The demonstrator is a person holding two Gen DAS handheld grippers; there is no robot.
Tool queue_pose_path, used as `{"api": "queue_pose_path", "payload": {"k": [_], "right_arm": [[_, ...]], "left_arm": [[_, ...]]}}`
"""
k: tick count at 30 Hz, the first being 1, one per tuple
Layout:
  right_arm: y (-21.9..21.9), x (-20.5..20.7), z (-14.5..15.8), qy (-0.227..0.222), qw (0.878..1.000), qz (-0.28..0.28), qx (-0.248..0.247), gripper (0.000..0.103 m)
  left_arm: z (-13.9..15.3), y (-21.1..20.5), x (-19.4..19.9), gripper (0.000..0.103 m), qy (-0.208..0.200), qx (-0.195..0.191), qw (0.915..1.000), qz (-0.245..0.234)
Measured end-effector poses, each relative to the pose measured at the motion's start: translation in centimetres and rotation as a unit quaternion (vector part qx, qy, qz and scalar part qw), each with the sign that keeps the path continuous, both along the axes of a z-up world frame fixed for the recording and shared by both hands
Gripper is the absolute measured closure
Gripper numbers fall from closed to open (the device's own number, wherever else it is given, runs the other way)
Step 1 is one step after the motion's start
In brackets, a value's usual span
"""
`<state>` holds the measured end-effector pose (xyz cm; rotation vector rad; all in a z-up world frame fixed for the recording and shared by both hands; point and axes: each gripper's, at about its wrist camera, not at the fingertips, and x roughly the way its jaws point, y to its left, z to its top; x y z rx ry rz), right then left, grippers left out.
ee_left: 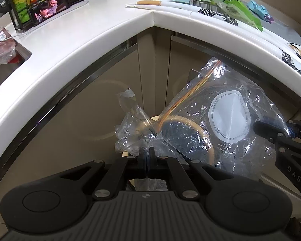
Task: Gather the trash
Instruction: 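Carry both held plastic bags down over the blue-lined trash bin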
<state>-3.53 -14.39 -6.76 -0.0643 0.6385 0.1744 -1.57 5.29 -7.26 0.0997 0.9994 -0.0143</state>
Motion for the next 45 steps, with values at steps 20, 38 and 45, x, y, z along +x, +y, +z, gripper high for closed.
{"api": "queue_pose_path", "payload": {"k": [20,38,45], "right_arm": [[0.1,2.8,-2.5,0.054,0.998,-0.004,-0.013,0.090],[1.3,8.3,-7.9,0.118,0.991,-0.010,-0.065,0.089],[2.1,9.6,-8.7,0.135,0.988,-0.004,-0.072,0.089]], "left_arm": [[-3.4,-0.3,3.3,0.102,0.045,0.011,0.9989,-0.006],[-8.1,-0.9,7.8,0.102,0.089,0.015,0.9958,-0.017],[-8.9,-0.9,8.6,0.102,0.100,0.015,0.9946,-0.024]]}}
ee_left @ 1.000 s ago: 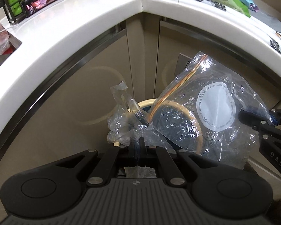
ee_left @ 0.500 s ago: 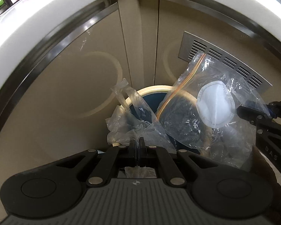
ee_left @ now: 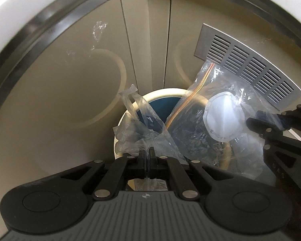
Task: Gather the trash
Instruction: 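Carry both held plastic bags down over the blue-lined trash bin, then open both grippers to drop the plastic bags into the bin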
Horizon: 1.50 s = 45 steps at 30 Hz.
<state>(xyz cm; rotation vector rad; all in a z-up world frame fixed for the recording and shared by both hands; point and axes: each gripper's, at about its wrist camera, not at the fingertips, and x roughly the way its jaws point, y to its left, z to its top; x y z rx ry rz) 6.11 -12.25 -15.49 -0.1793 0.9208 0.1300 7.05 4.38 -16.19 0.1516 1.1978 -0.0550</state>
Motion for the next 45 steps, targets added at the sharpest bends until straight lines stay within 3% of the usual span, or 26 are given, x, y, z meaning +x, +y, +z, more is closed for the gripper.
{"api": "queue_pose_path", "payload": {"k": [13,18,20,23,25,27,29,32,38,45], "right_arm": [[0.9,1.9,-1.3,0.025,1.000,0.002,-0.001,0.087],[1.1,2.4,-1.8,0.030,1.000,0.001,-0.003,0.073],[1.1,2.6,-2.1,0.036,0.999,0.002,-0.002,0.063],[1.1,2.8,-2.4,0.043,0.999,0.005,0.002,0.047],[0.9,3.0,-2.5,0.040,0.999,0.001,0.003,0.038],[0.8,2.9,-2.2,0.034,0.999,-0.004,0.004,0.034],[0.6,2.6,-1.6,0.027,1.000,-0.008,0.001,0.029],[0.3,2.1,-1.0,0.018,1.000,-0.010,0.006,0.023],[-0.6,0.6,1.0,-0.005,1.000,-0.013,0.011,0.020],[-1.6,-2.6,3.4,-0.032,0.999,-0.015,0.015,0.015]], "left_arm": [[-2.0,-1.0,1.4,0.102,0.016,0.025,0.9995,-0.006],[-1.7,-0.5,1.2,0.101,0.007,0.017,0.9998,-0.011],[-1.7,-0.3,1.1,0.097,0.009,0.021,0.9996,-0.015],[-2.0,-0.1,0.9,0.064,0.003,0.025,0.9994,-0.022],[-1.5,-0.1,0.5,0.019,-0.014,0.033,0.9990,-0.025],[-0.6,-0.3,-0.3,0.001,-0.044,0.047,0.9976,-0.026],[0.2,-0.7,-1.1,0.000,-0.068,0.061,0.9952,-0.035],[1.0,-0.7,-1.7,0.000,-0.068,0.073,0.9943,-0.037],[2.5,0.5,-3.5,0.000,-0.055,0.065,0.9963,-0.015],[5.8,0.8,-6.9,0.000,-0.094,0.081,0.9923,-0.006]]}}
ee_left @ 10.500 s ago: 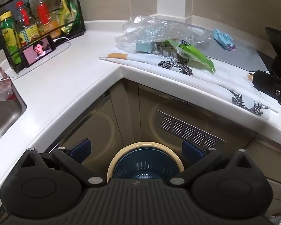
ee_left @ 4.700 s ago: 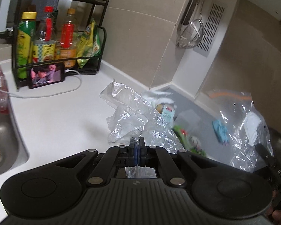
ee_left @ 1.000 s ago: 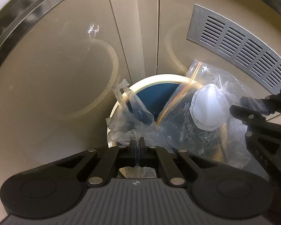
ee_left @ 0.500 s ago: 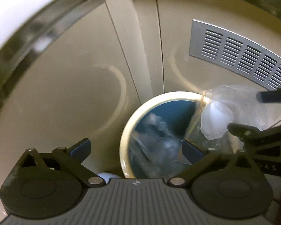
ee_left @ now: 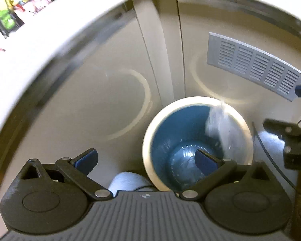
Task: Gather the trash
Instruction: 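Open both grippers to drop the plastic bags into the bin, then raise both open tools from the bin back toward the counter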
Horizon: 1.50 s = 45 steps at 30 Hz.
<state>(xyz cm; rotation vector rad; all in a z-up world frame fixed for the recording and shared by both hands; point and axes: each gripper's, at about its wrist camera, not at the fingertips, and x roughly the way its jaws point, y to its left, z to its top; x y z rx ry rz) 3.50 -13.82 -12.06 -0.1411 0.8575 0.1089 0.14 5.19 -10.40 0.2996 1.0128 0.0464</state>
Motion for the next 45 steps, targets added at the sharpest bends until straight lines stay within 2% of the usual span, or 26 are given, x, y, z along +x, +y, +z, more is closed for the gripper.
{"api": "queue_pose_path", "payload": {"k": [5,8,16,23,27,31,37,45], "right_arm": [[0.2,-2.2,0.2,-0.016,1.000,-0.002,0.006,0.015],[0.5,-2.9,0.3,-0.031,1.000,0.004,-0.001,0.015],[0.7,-5.1,2.4,-0.083,0.996,0.014,-0.012,0.015],[-0.4,-6.5,5.2,-0.122,0.993,0.004,0.004,0.013],[-0.7,-7.0,6.7,-0.137,0.990,0.005,0.025,0.011],[-0.1,-8.0,7.2,-0.151,0.988,0.025,0.012,0.008],[0.3,-8.5,6.8,-0.139,0.990,0.034,0.004,0.007],[0.7,-8.7,6.6,-0.135,0.990,0.038,0.001,0.007]], "left_arm": [[2.2,0.5,-2.0,0.000,-0.029,0.013,0.9995,0.007],[2.4,0.0,-2.4,0.000,-0.041,0.022,0.9989,0.010],[3.2,-1.9,-3.0,0.000,-0.094,0.054,0.9941,-0.003],[5.7,-2.4,-3.3,0.000,-0.125,0.071,0.9895,-0.008],[7.0,-2.7,-3.4,0.000,-0.126,0.074,0.9893,-0.003],[7.6,-3.2,-3.8,0.000,-0.115,0.064,0.9913,-0.008],[6.6,-4.0,-4.6,0.000,-0.079,0.063,0.9943,-0.033],[6.2,-3.7,-4.9,0.000,-0.072,0.061,0.9951,-0.030]]}}
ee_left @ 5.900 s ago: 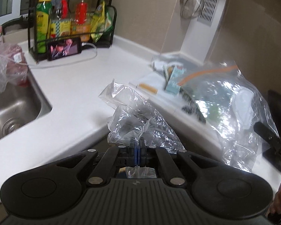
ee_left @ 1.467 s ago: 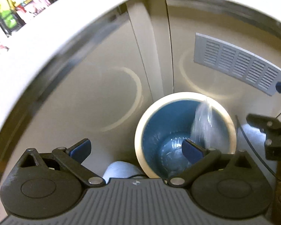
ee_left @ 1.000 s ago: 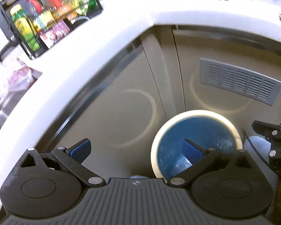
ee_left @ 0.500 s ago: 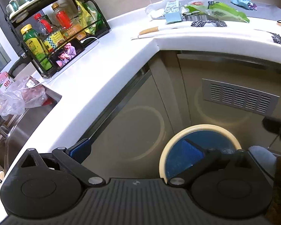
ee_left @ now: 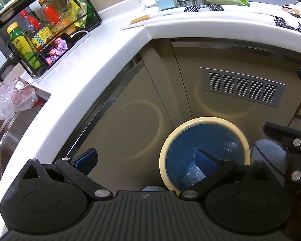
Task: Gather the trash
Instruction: 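Raise both open tools from the bin back toward the counter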
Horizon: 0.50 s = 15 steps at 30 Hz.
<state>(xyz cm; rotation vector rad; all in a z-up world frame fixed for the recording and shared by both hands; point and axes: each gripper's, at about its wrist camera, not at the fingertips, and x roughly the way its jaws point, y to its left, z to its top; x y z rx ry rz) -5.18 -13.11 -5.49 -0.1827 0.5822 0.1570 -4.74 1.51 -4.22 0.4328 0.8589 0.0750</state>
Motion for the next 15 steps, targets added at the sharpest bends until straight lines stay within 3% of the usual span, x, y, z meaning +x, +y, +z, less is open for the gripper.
{"api": "queue_pose_path", "payload": {"k": [15], "right_arm": [[-0.16,0.50,-0.38,0.012,1.000,-0.003,0.002,0.007]], "left_arm": [[-0.10,0.06,0.23,0.000,0.001,-0.001,1.0000,0.003]]}}
